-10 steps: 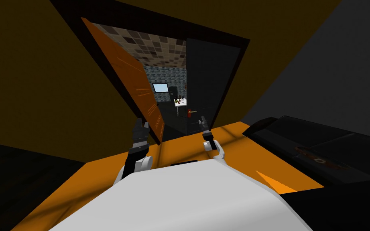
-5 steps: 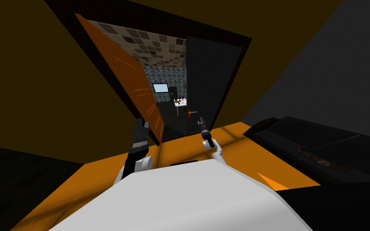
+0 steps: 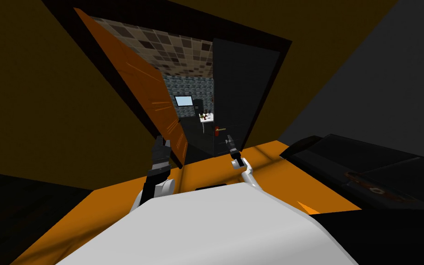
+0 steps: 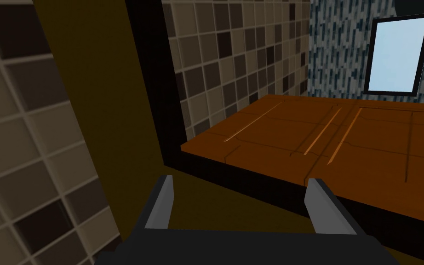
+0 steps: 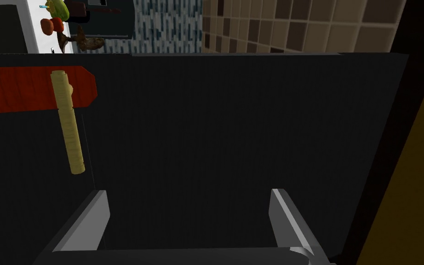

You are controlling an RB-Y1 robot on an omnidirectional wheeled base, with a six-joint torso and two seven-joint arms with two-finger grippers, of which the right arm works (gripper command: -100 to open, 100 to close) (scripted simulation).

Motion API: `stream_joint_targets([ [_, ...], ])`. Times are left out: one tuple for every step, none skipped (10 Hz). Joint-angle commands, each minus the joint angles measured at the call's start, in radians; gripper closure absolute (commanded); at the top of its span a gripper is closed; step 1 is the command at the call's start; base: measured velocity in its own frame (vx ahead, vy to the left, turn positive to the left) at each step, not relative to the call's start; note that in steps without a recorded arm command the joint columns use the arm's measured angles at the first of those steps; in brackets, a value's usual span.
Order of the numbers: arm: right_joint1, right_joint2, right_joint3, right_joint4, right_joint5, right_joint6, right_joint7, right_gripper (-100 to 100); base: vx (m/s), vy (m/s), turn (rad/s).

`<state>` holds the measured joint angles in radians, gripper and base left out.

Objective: Push the door open

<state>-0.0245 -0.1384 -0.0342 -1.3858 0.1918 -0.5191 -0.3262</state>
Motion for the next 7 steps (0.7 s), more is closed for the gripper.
stream_joint_targets([
  [-0.017, -0.002, 0.000, 0.041, 0.004, 0.003, -0.005, -100, 0.048, -0.016, 0.005],
  [-0.047, -0.009, -0.002, 0.078, 0.012, 0.003, -0.017, -100, 0.049, -0.012, 0.000],
  [-0.076, -0.017, -0.003, 0.115, 0.019, 0.003, -0.028, -100, 0.073, -0.015, 0.003],
  [-0.076, -0.017, -0.003, 0.142, 0.019, 0.003, -0.028, -100, 0.063, -0.017, 0.005],
  [-0.104, -0.024, -0.005, 0.179, 0.026, 0.003, -0.039, -100, 0.063, -0.017, 0.001],
  [-0.132, -0.032, -0.006, 0.215, 0.033, 0.003, -0.050, -100, 0.075, -0.032, 0.001],
  [-0.132, -0.032, -0.006, 0.241, 0.033, 0.003, -0.050, -100, 0.063, -0.021, 0.008],
])
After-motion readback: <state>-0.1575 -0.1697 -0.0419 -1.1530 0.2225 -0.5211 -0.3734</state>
